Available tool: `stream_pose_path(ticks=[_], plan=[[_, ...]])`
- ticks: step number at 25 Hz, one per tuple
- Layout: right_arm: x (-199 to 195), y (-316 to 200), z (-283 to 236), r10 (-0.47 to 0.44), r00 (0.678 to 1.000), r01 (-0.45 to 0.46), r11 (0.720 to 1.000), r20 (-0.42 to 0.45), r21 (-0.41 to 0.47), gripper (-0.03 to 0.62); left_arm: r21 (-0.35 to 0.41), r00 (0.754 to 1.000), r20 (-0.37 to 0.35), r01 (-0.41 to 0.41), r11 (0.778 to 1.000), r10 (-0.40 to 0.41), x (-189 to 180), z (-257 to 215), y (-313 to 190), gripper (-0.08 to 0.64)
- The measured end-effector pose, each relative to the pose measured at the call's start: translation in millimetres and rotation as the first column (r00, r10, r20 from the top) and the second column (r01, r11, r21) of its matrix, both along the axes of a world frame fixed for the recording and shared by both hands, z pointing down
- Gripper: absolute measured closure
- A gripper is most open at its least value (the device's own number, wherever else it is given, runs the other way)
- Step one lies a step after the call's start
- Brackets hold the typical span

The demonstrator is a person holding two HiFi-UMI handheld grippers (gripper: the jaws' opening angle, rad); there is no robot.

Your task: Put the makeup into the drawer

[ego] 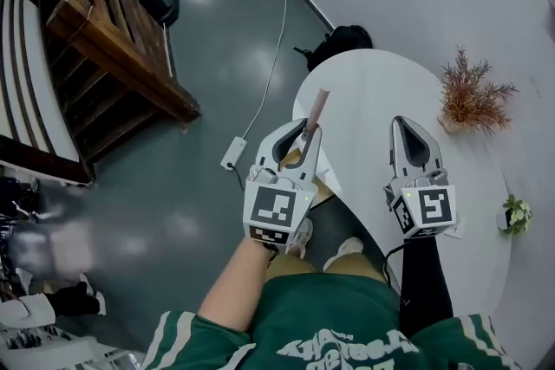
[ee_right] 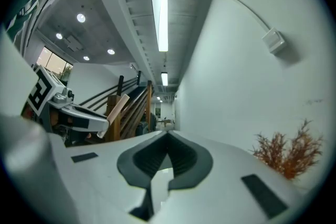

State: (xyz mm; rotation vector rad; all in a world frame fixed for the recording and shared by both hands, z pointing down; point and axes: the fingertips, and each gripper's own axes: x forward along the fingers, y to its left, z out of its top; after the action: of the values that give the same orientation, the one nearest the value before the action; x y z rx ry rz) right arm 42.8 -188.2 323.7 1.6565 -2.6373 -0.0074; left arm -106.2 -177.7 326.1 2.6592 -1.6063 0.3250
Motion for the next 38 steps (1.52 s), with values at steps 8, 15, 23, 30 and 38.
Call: stream_pose_path(ticks=[8, 15, 23, 30, 38], plan=[[-62.7, -3.0, 28.0, -0.064, 0.998, 0.063, 0.997, -0.025, -0.041, 0.589, -0.052, 0.997, -0.015, 0.076, 0.996, -0.076, -68.4, 33.4, 2.2, 0.495], [-73.3, -11.7, 48.8, -0.059, 0.997, 0.055, 0.994, -0.047, -0.091, 0.589, -0.232, 0.994, -0.038, 0.087, 0.969, -0.098, -84.9, 113.7, -3.0, 0.495], [-72.6, -18.9, 84.8, -0.051, 0.996, 0.039, 0.987, -0.073, -0.154, 0.589, -0.471, 0.992, -0.003, 0.107, 0.875, -0.122, -92.8, 233.4, 5.5, 0.495], [-65.3, -20.8, 101.3, -0.035, 0.996, 0.019, 0.983, -0.087, -0.183, 0.589, -0.664, 0.978, 0.000, 0.156, 0.732, -0.208, -100.2, 305.9, 14.6, 0.495], [-56.0, -18.6, 121.9, -0.025, 0.994, 0.002, 0.976, -0.105, -0.219, 0.589, -0.809, 0.978, 0.045, 0.156, 0.567, -0.204, -92.3, 374.5, 23.4, 0.495]])
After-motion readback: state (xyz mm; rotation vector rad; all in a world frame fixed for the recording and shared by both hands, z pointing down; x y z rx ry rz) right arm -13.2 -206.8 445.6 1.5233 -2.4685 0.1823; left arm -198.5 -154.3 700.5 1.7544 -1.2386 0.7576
